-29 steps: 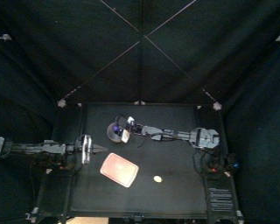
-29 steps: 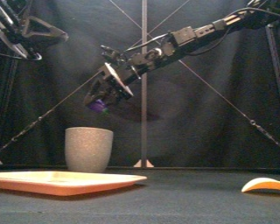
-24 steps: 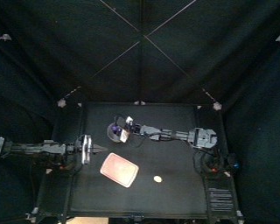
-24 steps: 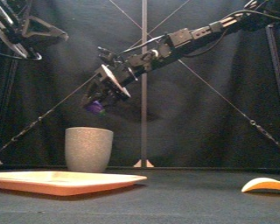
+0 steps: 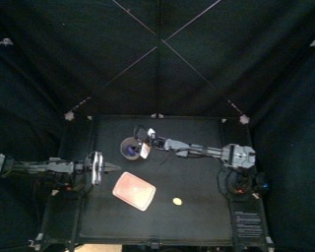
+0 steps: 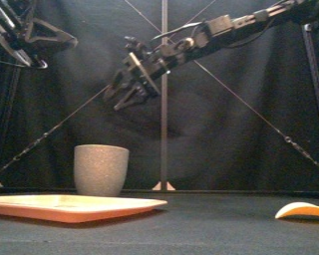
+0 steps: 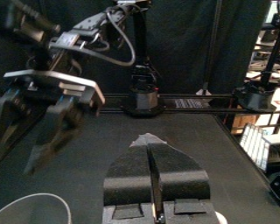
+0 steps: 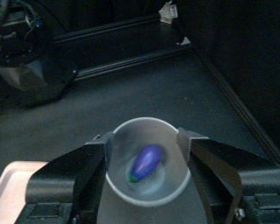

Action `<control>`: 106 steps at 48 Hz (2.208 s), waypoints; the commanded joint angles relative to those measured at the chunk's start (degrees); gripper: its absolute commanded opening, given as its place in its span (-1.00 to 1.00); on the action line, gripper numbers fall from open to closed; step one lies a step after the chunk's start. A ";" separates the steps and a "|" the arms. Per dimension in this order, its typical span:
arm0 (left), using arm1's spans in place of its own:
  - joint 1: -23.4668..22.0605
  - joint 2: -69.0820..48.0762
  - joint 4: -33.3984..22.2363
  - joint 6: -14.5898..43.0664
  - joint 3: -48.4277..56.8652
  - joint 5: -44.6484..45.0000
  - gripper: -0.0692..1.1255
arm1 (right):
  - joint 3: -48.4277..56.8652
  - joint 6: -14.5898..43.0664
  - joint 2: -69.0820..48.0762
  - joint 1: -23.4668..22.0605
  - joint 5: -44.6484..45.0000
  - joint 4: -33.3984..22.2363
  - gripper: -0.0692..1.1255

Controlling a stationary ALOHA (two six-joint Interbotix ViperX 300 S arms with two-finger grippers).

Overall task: Pick the eggplant then place it in the grey bowl
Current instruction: Drop eggplant in the grey bowl and return to neutral

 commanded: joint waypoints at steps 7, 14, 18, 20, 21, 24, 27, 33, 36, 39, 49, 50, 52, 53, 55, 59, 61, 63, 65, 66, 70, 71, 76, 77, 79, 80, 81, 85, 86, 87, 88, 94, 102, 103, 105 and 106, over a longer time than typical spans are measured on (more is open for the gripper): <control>-0.09 -0.44 0.09 0.00 -0.70 -0.26 -0.93 | 15.47 0.35 -20.65 0.79 -7.73 -0.18 0.67; 0.00 -0.70 0.18 0.00 -0.70 -0.26 -0.93 | 27.42 0.44 -32.17 3.16 -16.26 0.09 0.67; 0.09 -0.79 0.18 0.00 -0.62 -0.26 -0.93 | 33.49 0.53 -38.14 3.96 -18.11 0.35 0.67; 0.09 -0.79 0.09 0.00 -0.62 -0.26 -0.93 | 36.39 0.44 -41.22 4.22 -18.11 0.53 0.67; 0.18 -0.79 0.09 0.09 -0.62 -0.26 -0.93 | 37.88 0.53 -42.63 4.39 -18.11 0.62 0.67; 0.26 -0.88 0.18 0.09 -0.62 -0.26 -0.93 | 42.19 0.62 -47.37 4.83 -18.11 1.05 0.67; 0.35 -0.88 0.18 0.09 -0.62 -0.26 -0.93 | 46.76 0.62 -52.73 5.54 -18.28 2.02 0.67; 0.44 -0.97 0.26 0.18 -0.53 -0.26 -0.93 | 53.00 0.53 -61.88 7.73 -18.37 2.90 0.67; 0.44 -0.97 0.26 0.18 -0.53 -0.26 -0.93 | 55.20 0.53 -66.01 8.96 -18.37 2.99 0.67; 0.44 -0.97 0.35 0.18 -0.53 -0.26 -0.93 | 56.69 0.53 -69.35 9.67 -18.37 2.99 0.67; 0.53 -1.05 0.35 0.18 -0.53 -0.26 -0.93 | 59.77 0.44 -74.88 11.60 -16.08 2.64 0.67; 0.53 -1.14 0.35 0.18 -0.53 -0.26 -0.93 | 59.94 0.44 -74.97 11.78 -15.73 2.72 0.67; 0.53 -1.14 0.35 0.18 -0.53 -0.26 -0.93 | 60.12 0.44 -74.97 12.13 -15.03 2.72 0.67; 0.53 -1.14 0.35 0.18 -0.53 -0.26 -0.93 | 60.21 0.44 -74.88 12.22 -14.41 2.81 0.67; 0.53 -1.14 0.35 0.18 -0.53 -0.26 -0.93 | 60.29 0.53 -74.71 12.39 -13.71 2.99 0.67; 0.62 -1.23 0.35 0.26 -0.53 -0.26 -0.93 | 60.21 0.53 -74.44 12.66 -12.48 2.99 0.67; 0.62 -1.32 0.35 0.26 -0.53 -0.26 -0.93 | 60.47 0.53 -74.44 12.74 -12.30 3.08 0.67; 0.70 -1.41 0.35 0.26 -0.53 -0.26 -0.93 | 60.56 0.44 -74.36 12.92 -12.30 2.81 0.67; 0.70 -1.41 0.35 0.26 -0.53 -0.26 -0.93 | 60.64 0.44 -74.36 12.92 -12.30 2.72 0.67; 0.88 -1.41 0.35 0.26 -0.53 -0.26 -0.93 | 60.73 0.44 -74.44 12.92 -12.30 2.72 0.67; 1.05 -1.49 0.35 0.18 -0.53 -0.26 -0.93 | 60.91 0.44 -74.44 12.92 -12.22 2.72 0.67; 1.05 -1.49 0.35 0.18 -0.53 -0.26 -0.93 | 61.00 0.44 -74.44 12.92 -12.30 2.72 0.67; 1.14 -1.58 0.35 0.18 -0.53 -0.26 -0.93 | 61.70 0.35 -74.62 13.01 -12.30 2.55 0.67; 1.23 -1.58 0.35 0.18 -0.53 -0.26 -0.93 | 61.88 0.35 -74.62 12.92 -12.30 2.46 0.67; 1.14 -1.58 0.35 0.18 -0.53 -0.26 -0.93 | 61.79 0.44 -74.62 12.83 -12.30 2.46 0.67; 1.23 -1.58 0.35 0.26 -0.53 -0.26 -0.93 | 61.88 0.44 -74.62 12.83 -12.30 2.46 0.67; 1.23 -1.58 0.35 0.26 -0.44 -0.26 -0.93 | 61.88 0.44 -74.62 12.83 -12.30 2.37 0.67; 1.23 -1.58 0.35 0.18 -0.44 -0.26 -0.93 | 61.88 0.35 -74.71 12.74 -12.30 2.46 0.67; 1.23 -1.58 0.35 0.18 -0.44 -0.26 -0.93 | 61.88 0.35 -74.71 12.83 -12.30 2.37 0.67; 1.14 -1.58 0.35 0.18 -0.44 -0.26 -0.93 | 61.88 0.35 -74.62 12.74 -12.30 2.37 0.67; 1.23 -1.58 0.44 0.26 -0.44 -0.26 -0.93 | 61.96 0.35 -74.71 12.83 -12.30 2.37 0.67; 1.23 -1.67 0.35 0.26 -0.44 -0.26 -0.93 | 61.79 0.35 -74.71 12.74 -12.30 2.46 0.67; 1.23 -2.02 0.35 0.26 -0.44 -0.26 -0.93 | 62.14 0.26 -74.71 12.74 -12.30 2.37 0.67; 1.23 -2.02 0.44 0.18 -0.44 -0.26 -0.93 | 62.23 0.26 -74.71 12.74 -12.30 2.37 0.67; 1.23 -2.29 0.44 0.18 -0.26 -0.26 -0.93 | 62.23 0.26 -74.71 12.66 -12.30 2.37 0.67; 1.23 -2.37 0.35 0.18 -0.26 -0.35 -0.93 | 62.23 0.26 -74.71 12.74 -12.30 2.37 0.67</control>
